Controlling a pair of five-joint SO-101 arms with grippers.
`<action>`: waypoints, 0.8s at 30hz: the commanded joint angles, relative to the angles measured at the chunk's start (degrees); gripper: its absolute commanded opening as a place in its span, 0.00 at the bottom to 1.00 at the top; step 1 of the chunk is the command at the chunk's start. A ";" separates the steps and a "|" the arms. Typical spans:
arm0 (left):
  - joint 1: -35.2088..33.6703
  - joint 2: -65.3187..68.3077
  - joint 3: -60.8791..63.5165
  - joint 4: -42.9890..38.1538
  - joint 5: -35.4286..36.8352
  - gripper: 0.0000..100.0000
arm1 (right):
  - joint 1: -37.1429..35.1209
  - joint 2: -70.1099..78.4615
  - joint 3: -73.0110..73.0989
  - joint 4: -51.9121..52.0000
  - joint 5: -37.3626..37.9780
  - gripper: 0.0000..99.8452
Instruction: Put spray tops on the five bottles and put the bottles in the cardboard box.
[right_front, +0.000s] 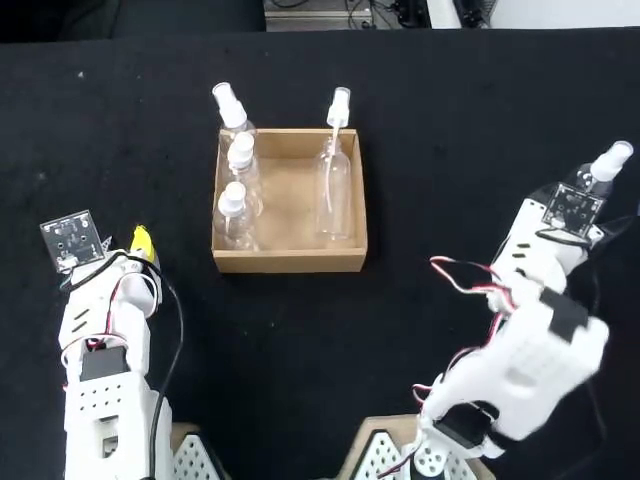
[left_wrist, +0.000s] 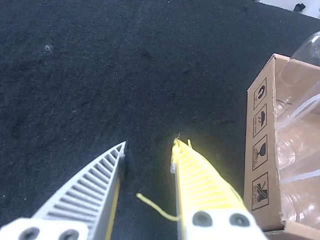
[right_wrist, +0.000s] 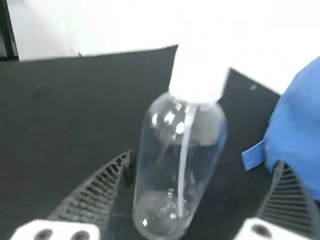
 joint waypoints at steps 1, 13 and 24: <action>-0.13 -0.97 -0.57 -1.49 -0.44 0.13 | -0.62 -20.00 8.13 5.63 0.44 0.38; -0.13 -0.97 -0.57 -1.49 -0.44 0.13 | -2.46 -66.15 2.24 74.02 0.44 0.23; -0.22 -0.97 -0.57 -1.49 -0.44 0.13 | -38.15 -66.86 -24.84 121.93 -3.08 0.24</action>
